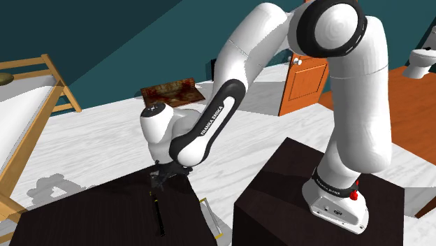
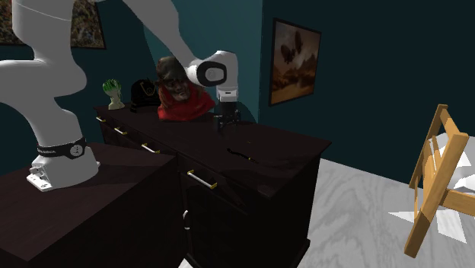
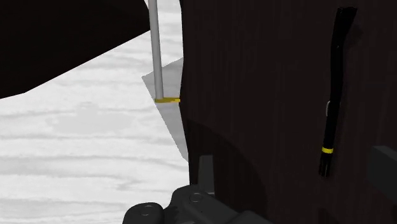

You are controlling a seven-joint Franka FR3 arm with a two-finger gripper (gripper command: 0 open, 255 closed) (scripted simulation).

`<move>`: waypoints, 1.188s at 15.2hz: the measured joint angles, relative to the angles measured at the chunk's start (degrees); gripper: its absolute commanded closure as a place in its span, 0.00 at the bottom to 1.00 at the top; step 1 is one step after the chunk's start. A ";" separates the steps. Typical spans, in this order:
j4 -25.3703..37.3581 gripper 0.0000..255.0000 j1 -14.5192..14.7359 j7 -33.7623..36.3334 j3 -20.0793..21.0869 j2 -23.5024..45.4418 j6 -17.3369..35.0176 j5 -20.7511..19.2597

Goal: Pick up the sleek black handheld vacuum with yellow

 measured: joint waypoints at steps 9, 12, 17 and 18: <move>20.01 0.00 9.45 6.85 -4.36 19.80 -1.25 -3.74; 21.72 0.00 10.43 7.43 -5.00 22.18 -0.58 -4.17; 22.90 0.00 11.29 7.83 -6.13 25.28 1.39 -5.08; 23.04 1.00 11.38 7.87 -6.23 25.56 1.54 -5.15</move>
